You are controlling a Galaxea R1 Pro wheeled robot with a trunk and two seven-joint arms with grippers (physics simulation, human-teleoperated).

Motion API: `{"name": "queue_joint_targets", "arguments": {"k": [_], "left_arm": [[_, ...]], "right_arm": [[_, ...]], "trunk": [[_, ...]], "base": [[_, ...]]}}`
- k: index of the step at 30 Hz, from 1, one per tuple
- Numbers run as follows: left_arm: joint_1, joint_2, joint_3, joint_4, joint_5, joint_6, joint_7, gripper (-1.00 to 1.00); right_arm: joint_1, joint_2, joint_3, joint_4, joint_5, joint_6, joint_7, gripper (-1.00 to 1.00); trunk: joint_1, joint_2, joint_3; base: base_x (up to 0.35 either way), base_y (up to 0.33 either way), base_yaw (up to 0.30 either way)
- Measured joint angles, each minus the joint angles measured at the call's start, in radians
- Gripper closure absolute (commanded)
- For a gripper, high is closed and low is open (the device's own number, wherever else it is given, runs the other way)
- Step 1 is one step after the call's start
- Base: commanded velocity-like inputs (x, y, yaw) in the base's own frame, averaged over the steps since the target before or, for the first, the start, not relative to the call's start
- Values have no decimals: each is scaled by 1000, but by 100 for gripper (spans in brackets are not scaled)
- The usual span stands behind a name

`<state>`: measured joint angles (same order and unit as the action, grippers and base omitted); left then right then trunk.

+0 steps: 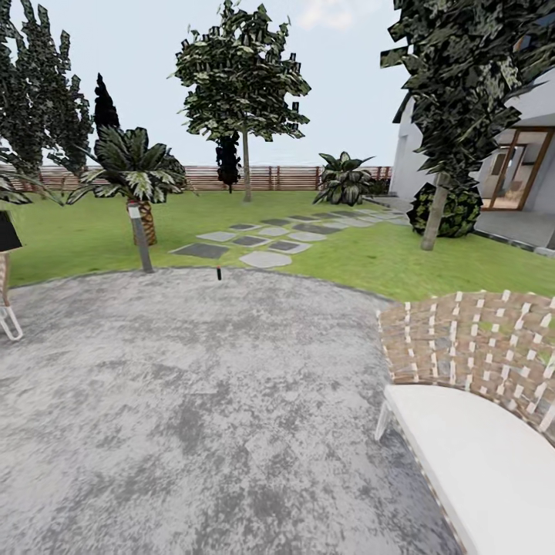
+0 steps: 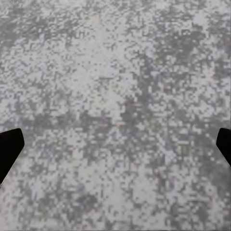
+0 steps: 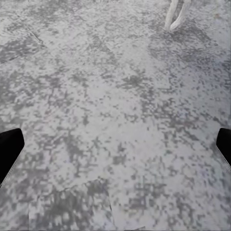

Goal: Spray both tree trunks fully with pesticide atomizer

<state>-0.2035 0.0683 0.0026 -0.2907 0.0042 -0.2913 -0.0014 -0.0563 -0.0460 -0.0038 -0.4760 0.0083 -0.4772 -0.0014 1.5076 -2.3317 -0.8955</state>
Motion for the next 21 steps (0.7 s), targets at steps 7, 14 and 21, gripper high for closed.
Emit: {"name": "queue_joint_targets", "arguments": {"k": [7,14,21], "left_arm": [[0,1,0,0,0,0,0,-100],[0,0,0,0,0,0,0,-100],[0,1,0,0,0,0,0,-100]], "right_arm": [[0,0,1,1,0,0,0,-100],[0,0,1,1,0,0,0,-100],[0,0,1,1,0,0,0,-100]], "trunk": [[0,0,0],[0,0,0],[0,0,0]], "base": [[336,0,0],[336,0,103],[336,0,190]]}}
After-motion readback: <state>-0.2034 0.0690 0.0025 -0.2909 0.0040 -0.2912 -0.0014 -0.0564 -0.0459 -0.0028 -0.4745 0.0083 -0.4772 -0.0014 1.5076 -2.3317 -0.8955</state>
